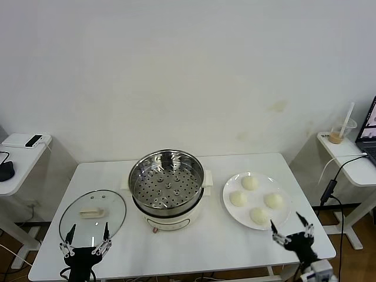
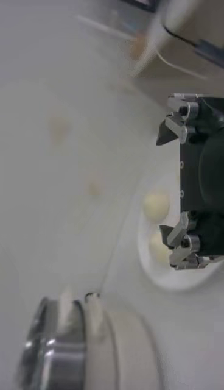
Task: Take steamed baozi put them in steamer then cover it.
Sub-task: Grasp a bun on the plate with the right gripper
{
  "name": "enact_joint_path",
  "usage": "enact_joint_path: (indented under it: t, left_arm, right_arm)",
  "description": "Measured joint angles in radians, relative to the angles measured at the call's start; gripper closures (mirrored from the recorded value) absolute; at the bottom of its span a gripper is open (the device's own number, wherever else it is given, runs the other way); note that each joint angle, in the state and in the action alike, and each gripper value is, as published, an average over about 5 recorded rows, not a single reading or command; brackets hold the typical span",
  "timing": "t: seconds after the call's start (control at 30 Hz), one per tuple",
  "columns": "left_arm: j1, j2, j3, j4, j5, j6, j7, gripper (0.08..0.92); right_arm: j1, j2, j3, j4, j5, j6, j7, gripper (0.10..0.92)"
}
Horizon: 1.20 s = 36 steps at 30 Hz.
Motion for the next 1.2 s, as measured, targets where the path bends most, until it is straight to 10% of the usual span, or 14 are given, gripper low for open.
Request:
enact_joint_path:
  t: [0.67,1.2]
  left_arm:
    - [-0.030,-0.033,0.003,-0.038,0.118,-0.008,0.006,0.177]
    - [-0.078,-0.039,-0.003,-0.047,0.137,0.012,0.009,0.177]
  right_arm:
    - [0.696,-0.456,-0.392,-0.400,-0.240,0.024,-0.603,0.203]
    - [1.386,-0.377,-1.107,-0.753,-0.149,-0.004,-0.907,0.203]
